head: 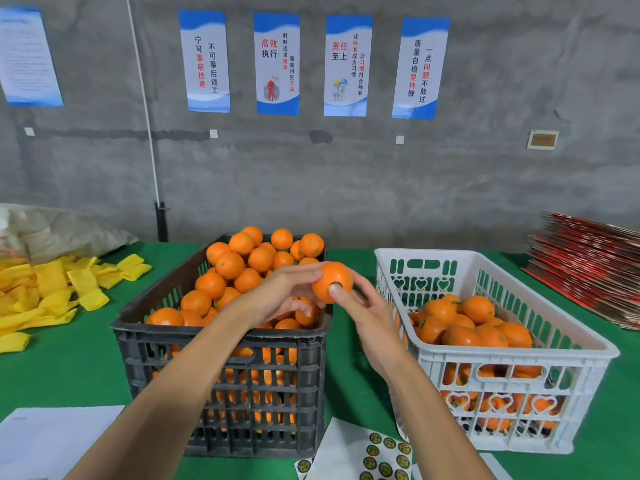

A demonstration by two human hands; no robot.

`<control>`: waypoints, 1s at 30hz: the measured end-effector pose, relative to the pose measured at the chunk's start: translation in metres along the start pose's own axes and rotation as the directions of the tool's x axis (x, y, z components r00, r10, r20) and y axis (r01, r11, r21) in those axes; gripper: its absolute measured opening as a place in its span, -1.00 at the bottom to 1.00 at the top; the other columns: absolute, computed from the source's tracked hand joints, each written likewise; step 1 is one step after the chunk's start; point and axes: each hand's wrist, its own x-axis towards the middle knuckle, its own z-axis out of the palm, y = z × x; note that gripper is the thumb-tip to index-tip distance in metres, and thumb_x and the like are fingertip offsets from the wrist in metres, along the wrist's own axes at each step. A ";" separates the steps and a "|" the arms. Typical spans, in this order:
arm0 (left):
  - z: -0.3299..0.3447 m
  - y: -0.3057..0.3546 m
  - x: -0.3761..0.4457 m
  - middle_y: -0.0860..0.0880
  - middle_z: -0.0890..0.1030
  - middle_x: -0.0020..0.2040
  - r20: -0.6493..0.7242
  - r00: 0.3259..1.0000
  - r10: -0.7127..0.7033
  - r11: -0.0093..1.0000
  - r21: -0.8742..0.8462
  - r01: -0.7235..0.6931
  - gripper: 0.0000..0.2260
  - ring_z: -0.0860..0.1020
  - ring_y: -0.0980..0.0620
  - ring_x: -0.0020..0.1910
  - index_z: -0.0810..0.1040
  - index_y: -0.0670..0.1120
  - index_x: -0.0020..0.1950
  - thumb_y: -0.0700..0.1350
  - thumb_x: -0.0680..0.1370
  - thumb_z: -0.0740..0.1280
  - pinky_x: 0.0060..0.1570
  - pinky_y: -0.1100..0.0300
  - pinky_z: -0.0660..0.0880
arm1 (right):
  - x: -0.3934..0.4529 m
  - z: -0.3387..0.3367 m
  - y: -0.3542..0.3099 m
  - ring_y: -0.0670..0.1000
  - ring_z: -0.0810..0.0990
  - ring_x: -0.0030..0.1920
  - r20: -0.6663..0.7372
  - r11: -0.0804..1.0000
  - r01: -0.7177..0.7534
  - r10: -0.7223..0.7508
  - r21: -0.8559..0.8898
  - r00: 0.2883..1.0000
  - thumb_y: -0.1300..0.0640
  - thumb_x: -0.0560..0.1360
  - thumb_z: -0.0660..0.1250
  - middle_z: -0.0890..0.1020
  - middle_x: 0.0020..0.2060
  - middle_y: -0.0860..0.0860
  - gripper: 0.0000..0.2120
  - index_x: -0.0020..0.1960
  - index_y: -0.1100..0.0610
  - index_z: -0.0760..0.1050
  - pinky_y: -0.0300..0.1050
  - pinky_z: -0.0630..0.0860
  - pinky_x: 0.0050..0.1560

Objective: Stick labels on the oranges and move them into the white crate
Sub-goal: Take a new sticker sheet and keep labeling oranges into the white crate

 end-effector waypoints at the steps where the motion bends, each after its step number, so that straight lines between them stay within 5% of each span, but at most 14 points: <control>1: 0.003 0.000 0.008 -0.21 0.68 0.10 -0.036 0.999 0.013 0.998 0.056 -0.011 -0.64 0.64 -0.13 -0.06 0.56 -0.08 0.39 0.01 0.63 0.34 -0.29 0.14 0.54 | 0.000 -0.002 -0.001 0.01 0.67 0.22 -0.048 0.999 0.003 0.000 0.044 0.999 -0.04 0.44 0.55 0.70 0.20 0.01 -0.41 0.41 0.02 0.47 -0.07 0.52 0.28; 4: 0.002 -0.007 0.037 -0.10 0.72 -0.01 -0.267 0.958 0.108 0.961 0.276 -0.031 -0.76 0.66 -0.04 -0.28 0.62 -0.13 0.23 -0.03 0.69 0.26 -0.46 0.17 0.54 | 0.001 -0.003 -0.004 0.16 0.73 0.09 -0.302 0.958 0.040 0.050 0.285 0.952 -0.03 0.51 0.49 0.71 0.14 0.10 -0.51 0.34 0.13 0.44 0.00 0.61 0.17; 7: -0.017 -0.022 0.058 -0.11 0.64 -0.14 -0.358 0.932 0.051 0.823 0.544 0.164 -0.85 0.54 -0.03 -0.31 0.60 -0.10 0.08 -0.11 0.68 0.24 -0.39 0.12 0.49 | 0.003 -0.012 -0.013 0.14 0.74 0.04 -0.472 0.835 0.135 0.161 0.533 0.867 -0.21 0.59 0.30 0.61 0.24 0.11 -0.47 0.38 0.12 0.35 -0.08 0.66 -0.01; 9: -0.029 -0.034 0.066 -0.12 0.62 -0.01 -0.318 0.926 -0.203 0.527 0.761 0.377 -0.83 0.57 -0.08 -0.12 0.56 -0.07 0.20 -0.08 0.64 0.29 -0.19 0.06 0.54 | 0.004 -0.019 -0.017 0.11 0.75 0.03 -0.526 0.793 0.168 0.214 0.585 0.823 -0.32 0.57 0.24 0.51 0.39 0.11 -0.36 0.46 0.07 0.26 -0.10 0.62 -0.05; 11: -0.037 -0.043 0.072 -0.15 0.44 0.43 -0.342 0.821 -0.457 0.218 0.852 0.476 -0.54 0.47 -0.22 0.33 0.41 -0.05 0.47 0.02 0.59 0.36 0.19 -0.08 0.52 | 0.004 -0.021 -0.015 0.12 0.75 0.01 -0.543 0.796 0.187 0.201 0.576 0.816 -0.33 0.57 0.23 0.49 0.43 0.10 -0.38 0.48 0.01 0.26 -0.07 0.65 -0.02; 13: -0.043 -0.050 0.079 -0.13 0.20 0.60 -0.357 0.739 -0.572 0.097 0.864 0.493 -0.31 0.27 -0.26 0.52 0.24 -0.04 0.60 0.12 0.55 0.40 0.39 -0.20 0.38 | 0.004 -0.020 -0.013 0.13 0.75 0.02 -0.537 0.831 0.192 0.146 0.522 0.831 -0.32 0.58 0.22 0.49 0.43 0.07 -0.39 0.52 -0.04 0.27 -0.08 0.68 -0.03; 18: -0.055 -0.055 0.091 -0.20 0.21 0.57 -0.467 0.735 -0.491 0.051 0.827 0.560 -0.25 0.35 -0.27 0.46 0.18 -0.05 0.59 0.06 0.52 0.48 0.25 -0.18 0.50 | 0.006 -0.018 -0.003 0.19 0.74 0.03 -0.487 0.872 0.152 0.109 0.465 0.866 -0.16 0.69 0.15 0.61 0.30 0.02 -0.62 0.47 -0.18 0.22 -0.02 0.70 -0.04; 22: -0.060 -0.053 0.107 -0.24 -0.10 0.64 -0.494 0.784 -0.376 -0.021 0.851 0.525 -0.17 0.24 -0.34 0.52 0.03 -0.02 0.65 -0.02 0.54 0.48 0.26 -0.13 0.50 | 0.010 -0.016 0.013 0.22 0.74 0.02 -0.441 0.890 0.086 0.137 0.448 0.887 -0.07 0.73 0.12 0.65 0.25 0.02 -0.67 0.47 -0.14 0.24 0.00 0.70 -0.07; 25: -0.069 -0.057 0.108 -0.14 -0.03 0.66 -0.464 0.736 -0.493 0.014 0.841 0.540 -0.07 0.23 -0.30 0.54 -0.05 0.12 0.67 0.03 0.50 0.52 0.35 -0.16 0.44 | 0.015 -0.014 0.026 0.22 0.74 0.04 -0.408 0.897 0.044 0.155 0.439 0.900 -0.07 0.72 0.12 0.64 0.27 0.01 -0.62 0.52 -0.07 0.25 0.05 0.67 -0.02; 27: -0.074 -0.061 0.106 -0.12 -0.02 0.66 -0.451 0.710 -0.541 0.106 0.801 0.590 -0.06 0.40 -0.29 0.44 -0.05 0.19 0.65 -0.05 0.50 0.53 0.30 -0.15 0.51 | 0.018 -0.011 0.033 0.21 0.73 0.05 -0.385 0.897 0.019 0.170 0.441 0.907 -0.06 0.73 0.11 0.64 0.28 0.01 -0.59 0.54 -0.03 0.23 0.02 0.66 -0.05; 30: -0.077 -0.063 0.100 -0.20 0.24 0.57 -0.489 0.704 -0.515 0.121 0.772 0.624 -0.14 0.60 -0.22 0.24 0.08 0.04 0.66 -0.13 0.51 0.53 0.23 -0.11 0.57 | 0.020 -0.009 0.041 0.22 0.73 0.05 -0.366 0.881 0.006 0.189 0.472 0.911 -0.04 0.73 0.12 0.63 0.28 0.03 -0.58 0.55 0.01 0.23 -0.01 0.68 -0.12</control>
